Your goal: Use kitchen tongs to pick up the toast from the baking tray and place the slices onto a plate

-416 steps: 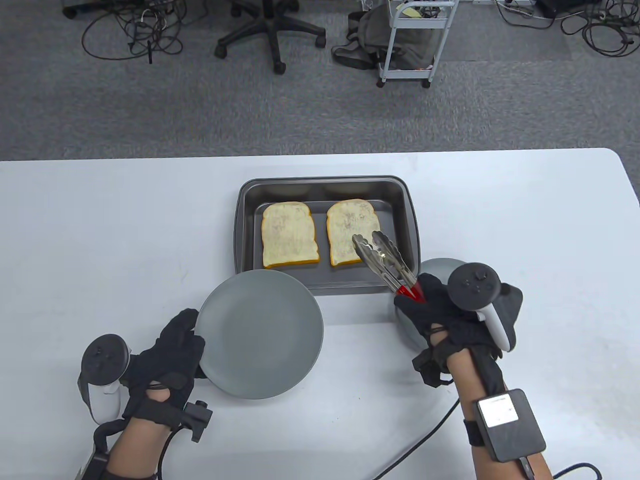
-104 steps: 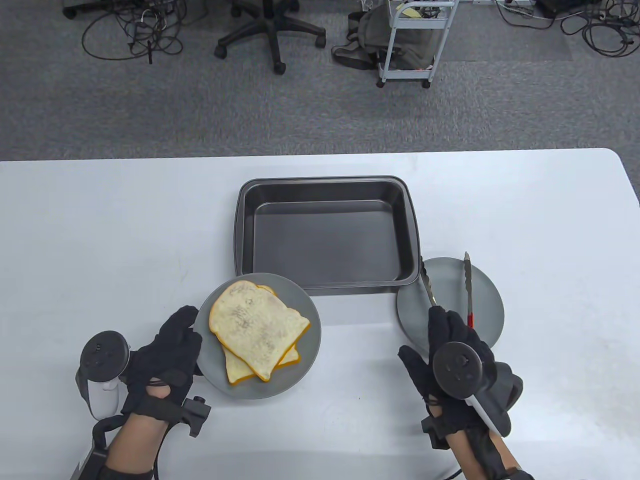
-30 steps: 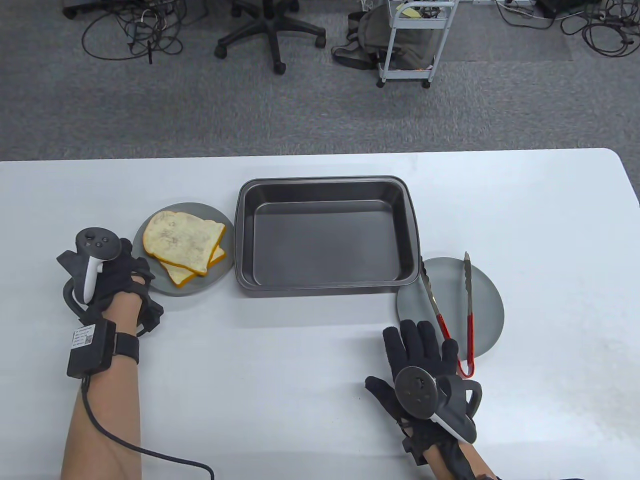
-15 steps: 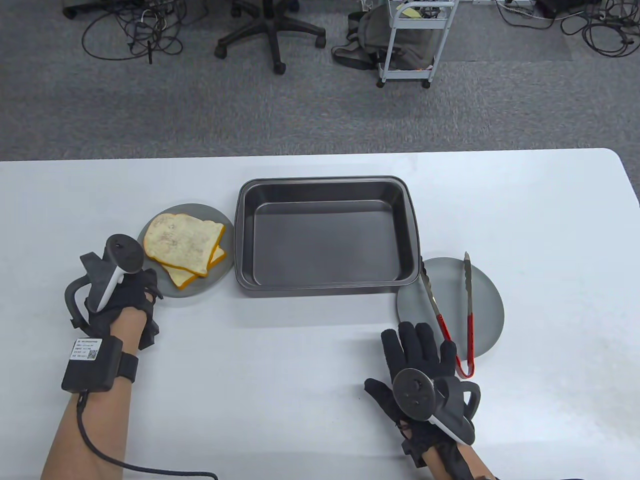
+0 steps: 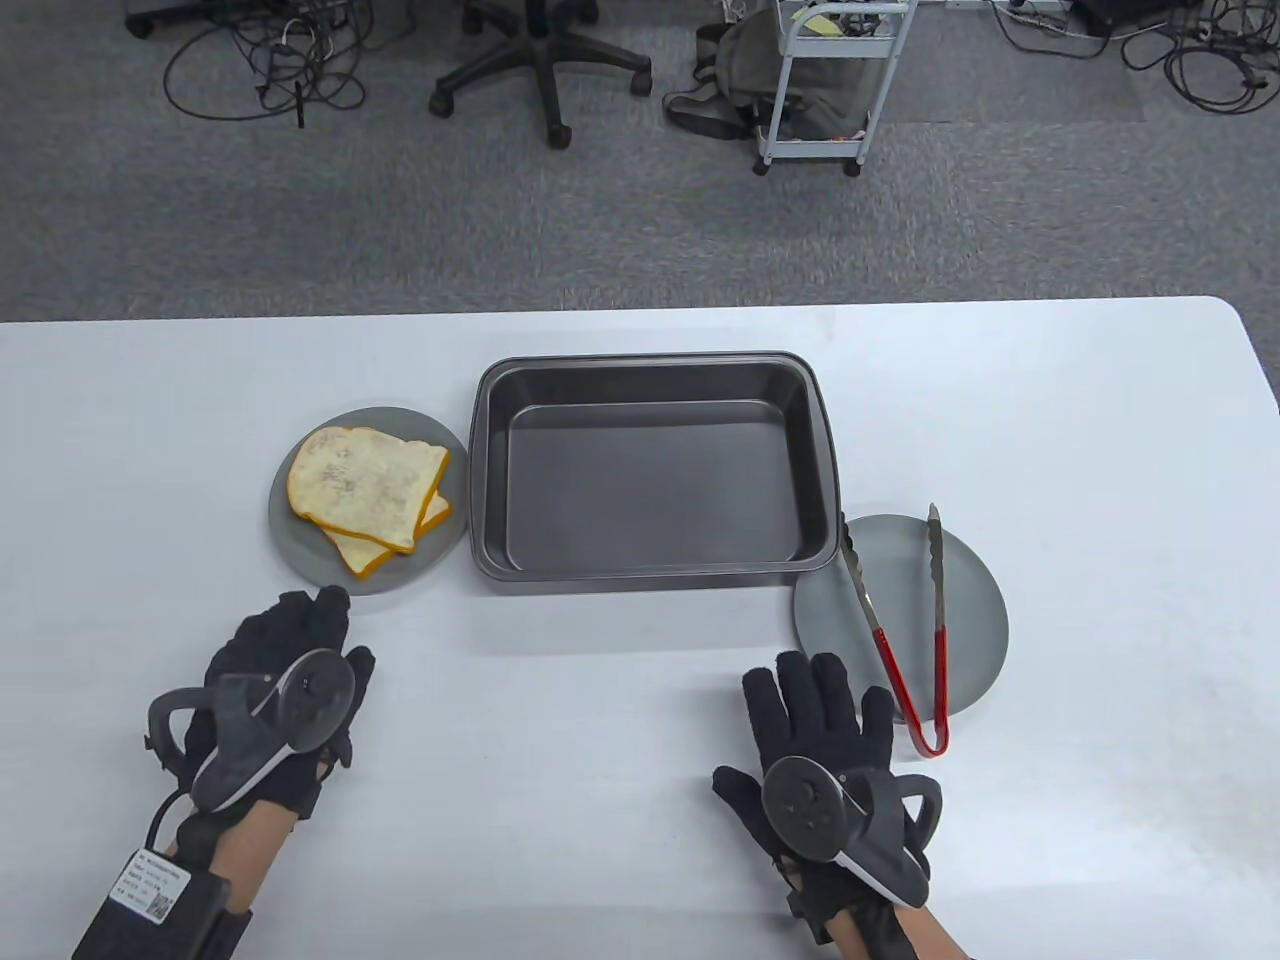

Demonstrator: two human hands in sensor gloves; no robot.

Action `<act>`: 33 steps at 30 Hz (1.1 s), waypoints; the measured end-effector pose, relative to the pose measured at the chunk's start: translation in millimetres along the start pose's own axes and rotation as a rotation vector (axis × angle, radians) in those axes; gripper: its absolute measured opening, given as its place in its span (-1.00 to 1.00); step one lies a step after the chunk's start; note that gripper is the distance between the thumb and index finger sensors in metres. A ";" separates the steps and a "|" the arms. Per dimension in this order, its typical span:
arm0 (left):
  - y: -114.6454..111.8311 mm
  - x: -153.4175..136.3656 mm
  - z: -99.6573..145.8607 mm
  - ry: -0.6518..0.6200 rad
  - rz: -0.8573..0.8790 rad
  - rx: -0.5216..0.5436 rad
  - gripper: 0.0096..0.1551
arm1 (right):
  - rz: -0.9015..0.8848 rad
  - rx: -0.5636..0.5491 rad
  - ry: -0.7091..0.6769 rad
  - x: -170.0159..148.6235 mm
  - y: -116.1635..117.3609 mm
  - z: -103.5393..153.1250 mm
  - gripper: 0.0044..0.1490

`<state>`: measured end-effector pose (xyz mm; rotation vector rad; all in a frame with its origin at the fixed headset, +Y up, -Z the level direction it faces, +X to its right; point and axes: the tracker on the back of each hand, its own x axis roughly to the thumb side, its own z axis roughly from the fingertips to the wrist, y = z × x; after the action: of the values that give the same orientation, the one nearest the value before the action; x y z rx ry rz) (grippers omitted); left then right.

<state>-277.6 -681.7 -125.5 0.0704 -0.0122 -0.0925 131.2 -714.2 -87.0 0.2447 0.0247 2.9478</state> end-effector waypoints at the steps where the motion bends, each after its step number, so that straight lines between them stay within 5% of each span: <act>1: 0.4 4.4 8.2 -0.028 -0.007 0.009 -0.19 | 0.008 -0.003 -0.007 1.3 0.6 0.3 0.17; 10: -6.8 31.7 54.7 -0.254 -0.105 0.058 -0.07 | 0.029 0.044 -0.045 2.0 11.0 -0.2 0.16; 33: -34.8 19.7 47.0 -0.091 -0.114 0.024 0.00 | 0.045 0.021 0.010 -12.8 5.8 -5.0 0.17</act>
<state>-262.0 -721.4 -81.0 0.0905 -0.1000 -0.2095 141.7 -722.2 -93.9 0.2371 0.0515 2.9946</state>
